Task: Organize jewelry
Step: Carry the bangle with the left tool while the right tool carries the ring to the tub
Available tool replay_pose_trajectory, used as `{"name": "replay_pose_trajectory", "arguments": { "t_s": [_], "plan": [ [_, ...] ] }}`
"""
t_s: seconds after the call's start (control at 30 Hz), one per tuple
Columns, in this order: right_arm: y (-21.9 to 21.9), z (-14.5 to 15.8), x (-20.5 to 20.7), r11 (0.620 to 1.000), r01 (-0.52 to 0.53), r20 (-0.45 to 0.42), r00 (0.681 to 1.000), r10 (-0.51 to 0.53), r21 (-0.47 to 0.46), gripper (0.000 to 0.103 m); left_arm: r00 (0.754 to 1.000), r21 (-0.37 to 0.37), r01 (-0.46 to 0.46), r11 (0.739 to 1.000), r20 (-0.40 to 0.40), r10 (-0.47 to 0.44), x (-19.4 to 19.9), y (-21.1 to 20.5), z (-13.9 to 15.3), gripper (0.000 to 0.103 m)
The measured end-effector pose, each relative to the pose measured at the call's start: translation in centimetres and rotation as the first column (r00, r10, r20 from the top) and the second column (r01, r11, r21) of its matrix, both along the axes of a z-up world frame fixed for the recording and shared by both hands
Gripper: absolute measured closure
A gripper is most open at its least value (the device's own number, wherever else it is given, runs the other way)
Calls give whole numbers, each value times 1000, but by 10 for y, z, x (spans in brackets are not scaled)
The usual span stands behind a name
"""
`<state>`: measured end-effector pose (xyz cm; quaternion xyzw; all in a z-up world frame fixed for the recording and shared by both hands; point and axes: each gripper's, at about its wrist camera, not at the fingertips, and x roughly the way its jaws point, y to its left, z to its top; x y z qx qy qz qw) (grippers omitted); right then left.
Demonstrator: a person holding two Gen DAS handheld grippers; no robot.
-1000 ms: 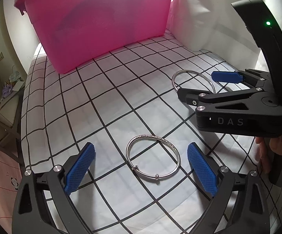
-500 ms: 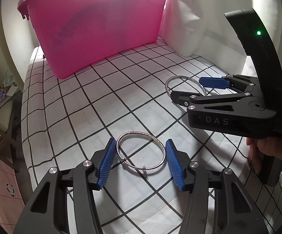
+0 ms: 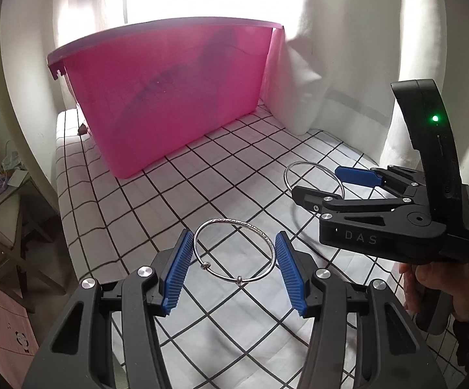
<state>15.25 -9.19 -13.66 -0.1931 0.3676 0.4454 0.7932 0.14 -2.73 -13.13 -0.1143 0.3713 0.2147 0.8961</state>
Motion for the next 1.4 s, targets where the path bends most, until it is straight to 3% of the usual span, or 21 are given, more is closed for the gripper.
{"name": "replay_pose_trajectory", "arguments": {
  "t_s": [0.4, 0.8, 1.13, 1.4],
  "plan": [
    [-15, 72, -31, 980, 162, 31, 985, -167, 119, 33, 992, 62, 77, 995, 94, -82, -20, 25, 75, 52],
    [5, 161, -64, 938, 262, 116, 949, -293, 226, 33, 957, 113, 155, 981, 231, -177, -22, 72, 166, 52],
    [63, 204, -64, 911, 285, 150, 929, -339, 297, 33, 943, 138, 151, 979, 278, -184, 8, 140, 203, 52],
    [111, 217, -47, 898, 297, 158, 919, -361, 325, 33, 949, 131, 154, 979, 257, -184, 32, 191, 206, 52]
  ]
}}
